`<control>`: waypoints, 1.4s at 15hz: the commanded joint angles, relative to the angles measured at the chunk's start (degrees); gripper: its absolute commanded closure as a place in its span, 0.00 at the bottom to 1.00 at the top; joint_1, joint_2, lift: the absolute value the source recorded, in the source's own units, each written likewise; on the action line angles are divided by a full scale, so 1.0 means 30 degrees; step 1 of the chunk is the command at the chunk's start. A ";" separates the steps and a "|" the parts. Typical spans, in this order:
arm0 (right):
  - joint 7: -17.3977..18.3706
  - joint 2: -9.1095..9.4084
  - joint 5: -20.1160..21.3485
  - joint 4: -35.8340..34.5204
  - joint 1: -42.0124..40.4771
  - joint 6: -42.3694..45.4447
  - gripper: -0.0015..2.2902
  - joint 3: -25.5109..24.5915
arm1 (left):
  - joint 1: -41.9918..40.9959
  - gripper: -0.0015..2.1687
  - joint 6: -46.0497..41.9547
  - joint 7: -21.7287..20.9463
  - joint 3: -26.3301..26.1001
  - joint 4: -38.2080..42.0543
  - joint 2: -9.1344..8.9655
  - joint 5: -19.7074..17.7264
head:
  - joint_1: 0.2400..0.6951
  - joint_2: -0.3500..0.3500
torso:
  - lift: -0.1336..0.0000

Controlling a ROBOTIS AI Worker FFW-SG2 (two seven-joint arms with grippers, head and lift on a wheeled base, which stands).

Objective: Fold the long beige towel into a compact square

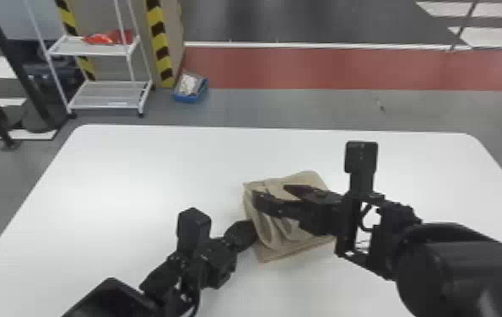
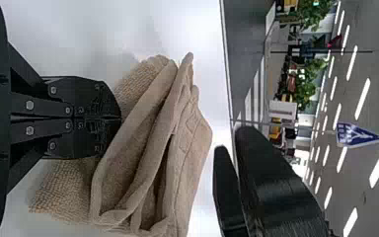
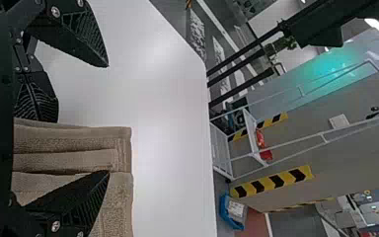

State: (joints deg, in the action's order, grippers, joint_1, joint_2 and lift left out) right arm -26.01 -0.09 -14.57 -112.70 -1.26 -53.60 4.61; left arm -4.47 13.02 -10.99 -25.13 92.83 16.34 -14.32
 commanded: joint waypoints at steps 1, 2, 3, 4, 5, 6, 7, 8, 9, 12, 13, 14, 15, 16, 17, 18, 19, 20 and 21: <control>0.0000 0.0046 -0.1414 -0.1485 -0.1191 0.0007 0.04 -0.1215 | -0.0619 0.81 -0.0074 -0.0028 0.0672 0.1372 0.0265 -0.0060 | 1.00 0.51 | 0.07; -0.0059 0.0046 -0.1853 -0.2246 -0.1777 0.0007 0.04 -0.1860 | -0.1146 0.75 -0.0192 0.0031 0.1258 0.2163 0.0675 -0.0060 | 1.00 0.51 | 0.07; -0.0323 0.0046 -0.1941 -0.2832 -0.2245 0.0007 0.04 -0.2358 | -0.1615 0.65 -0.0778 0.0031 0.1698 0.2749 0.0763 -0.0060 | 1.00 0.50 | 0.07; -0.0733 0.0046 -0.1941 -0.3330 -0.2655 0.0066 0.04 -0.2856 | -0.1937 0.62 -0.0836 -0.0028 0.2137 0.3335 0.0909 -0.0119 | 1.00 0.50 | 0.07; -0.1319 -0.0117 -0.1941 -0.3594 -0.2948 0.0066 0.05 -0.3266 | -0.2406 0.54 -0.0895 -0.0233 0.2665 0.3863 0.0968 -0.0236 | 1.00 0.50 | 0.07; -0.1934 -0.0205 -0.1970 -0.3623 -0.3271 0.0066 0.10 -0.3618 | -0.2729 0.51 -0.1129 -0.0409 0.3104 0.4185 0.0968 -0.0294 | 1.00 0.50 | 0.07; -0.2432 -0.0293 -0.2029 -0.3858 -0.3593 -0.0403 0.18 -0.4028 | -0.2875 0.51 -0.1774 -0.0409 0.3309 0.4302 0.0997 -0.0294 | 1.00 0.49 | 0.07; -0.2579 -0.0322 -0.2000 -0.4180 -0.3945 -0.0930 0.29 -0.4233 | -0.3021 0.49 -0.2242 -0.0409 0.3661 0.4331 0.0997 -0.0294 | 1.00 0.49 | 0.07; -0.2637 -0.0322 -0.1941 -0.4737 -0.4443 -0.0930 0.45 -0.4438 | -0.3197 0.22 -0.2594 -0.0350 0.4071 0.4419 0.0997 -0.0324 | 1.00 0.49 | 0.07; -0.3663 -0.0469 -0.1648 -0.5088 -0.5644 -0.1809 0.77 -0.5522 | -0.3402 0.00 -0.2946 -0.0555 0.5272 0.4536 0.1114 -0.1466 | 1.00 0.51 | 0.07; -0.3750 -0.0645 -0.1648 -0.5088 -0.6200 -0.1809 0.77 -0.5727 | -0.3402 0.01 -0.3356 -0.0585 0.5565 0.4536 0.1143 -0.1671 | 1.00 0.52 | 0.07; -0.3721 -0.0762 -0.1736 -0.5118 -0.6728 -0.1809 0.77 -0.5932 | -0.3432 0.02 -0.3531 -0.0585 0.5712 0.4507 0.1202 -0.1847 | 1.00 0.52 | 0.07; -0.3721 -0.0733 -0.1765 -0.5118 -0.7167 -0.1457 0.77 -0.6137 | -0.3402 0.02 -0.3531 -0.0585 0.5712 0.4449 0.1349 -0.1906 | 1.00 0.53 | 0.07; -0.3721 -0.0733 -0.1560 -0.5088 -0.7607 -0.0344 0.77 -0.6196 | -0.3373 0.02 -0.3531 -0.0585 0.5712 0.4302 0.1466 -0.1906 | 1.00 0.53 | 0.07; -0.3692 -0.0733 -0.1297 -0.5030 -0.7724 0.0007 0.77 -0.6225 | -0.3373 0.02 -0.3531 -0.0614 0.5712 0.4243 0.1495 -0.1906 | 1.00 0.53 | 0.07; -0.3633 -0.0733 -0.0886 -0.4854 -0.7636 0.0007 0.77 -0.6225 | -0.3314 0.02 -0.3531 -0.0614 0.5712 0.4214 0.1524 -0.1935 | 1.00 0.52 | 0.07; -0.3428 -0.0733 -0.0359 -0.4707 -0.7460 0.0066 0.77 -0.6020 | -0.3285 0.02 -0.3531 -0.0614 0.5712 0.4185 0.1554 -0.1935 | 1.00 0.51 | 0.07; -0.3370 -0.0615 0.0227 -0.4502 -0.7284 0.0125 0.77 -0.5874 | -0.3256 0.02 -0.3531 -0.0614 0.5712 0.4185 0.1554 -0.1964 | 1.00 0.50 | 0.07; -0.3311 -0.0557 0.0813 -0.4121 -0.7021 0.0125 0.77 -0.5668 | -0.3256 0.02 -0.3531 -0.0614 0.5712 0.4185 0.1612 -0.1994 | 1.00 0.50 | 0.07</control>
State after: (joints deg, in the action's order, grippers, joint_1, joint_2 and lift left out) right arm -36.02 -2.04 -14.51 -126.33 -23.28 -53.35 -13.18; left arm -14.29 2.42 -12.83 -8.00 105.40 21.03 -20.21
